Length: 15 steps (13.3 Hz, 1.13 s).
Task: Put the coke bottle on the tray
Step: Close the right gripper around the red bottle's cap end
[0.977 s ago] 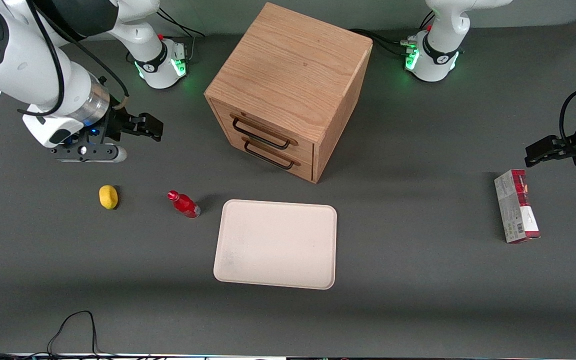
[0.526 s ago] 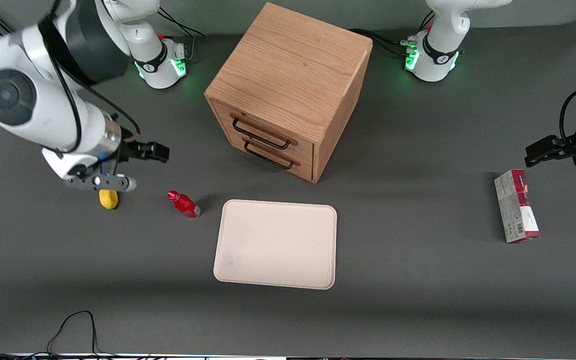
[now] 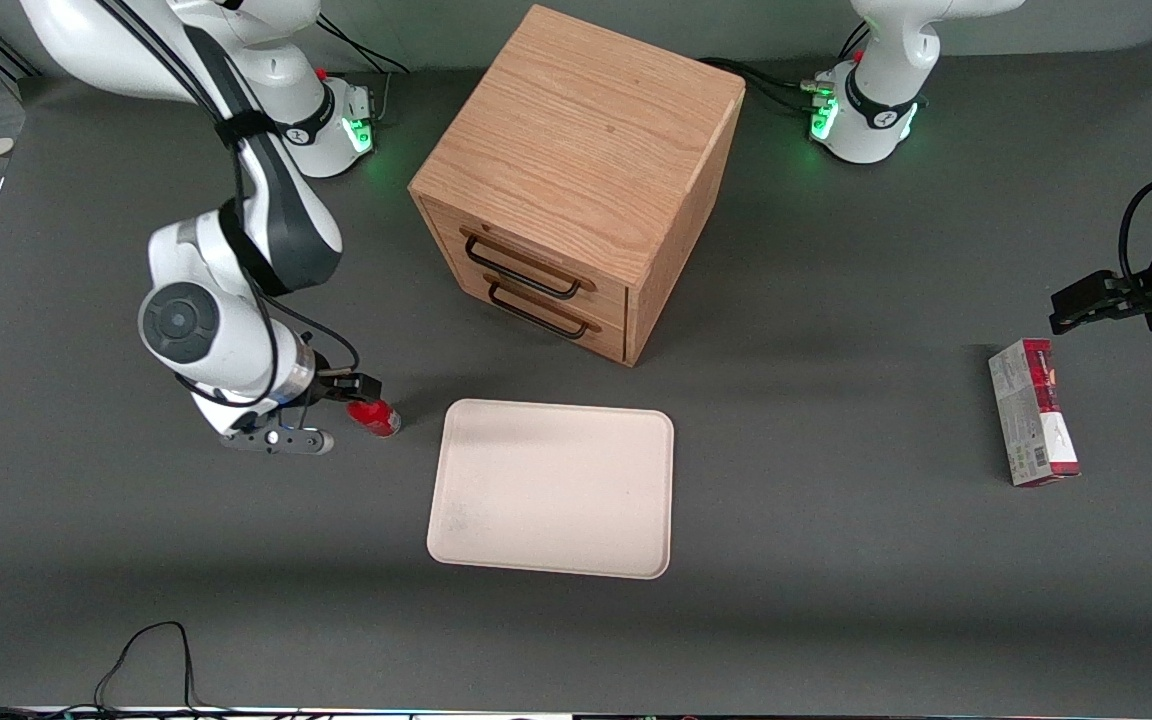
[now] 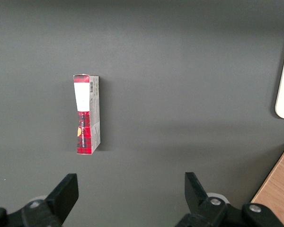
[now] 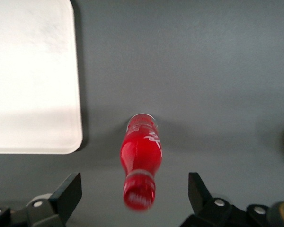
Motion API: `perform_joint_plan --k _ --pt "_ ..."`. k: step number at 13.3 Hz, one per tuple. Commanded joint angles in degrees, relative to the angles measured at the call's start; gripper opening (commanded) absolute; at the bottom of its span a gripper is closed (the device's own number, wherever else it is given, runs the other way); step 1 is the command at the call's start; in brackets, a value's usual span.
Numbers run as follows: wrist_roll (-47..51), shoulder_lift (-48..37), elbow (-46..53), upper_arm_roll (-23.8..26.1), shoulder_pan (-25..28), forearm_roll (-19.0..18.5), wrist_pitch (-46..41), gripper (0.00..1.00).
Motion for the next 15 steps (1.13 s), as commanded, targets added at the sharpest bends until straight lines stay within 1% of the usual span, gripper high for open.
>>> perform_joint_plan --k 1,13,14,15 --pt "-1.1 1.8 -0.3 0.0 0.1 -1.1 1.9 1.0" --pt "-1.3 -0.4 -1.5 0.0 0.2 -1.2 -2.1 0.99" --pt "-1.5 -0.6 -1.4 -0.1 0.2 -1.2 -2.7 0.98" --pt "-1.5 -0.6 -1.5 0.0 0.2 -1.2 -2.7 0.95"
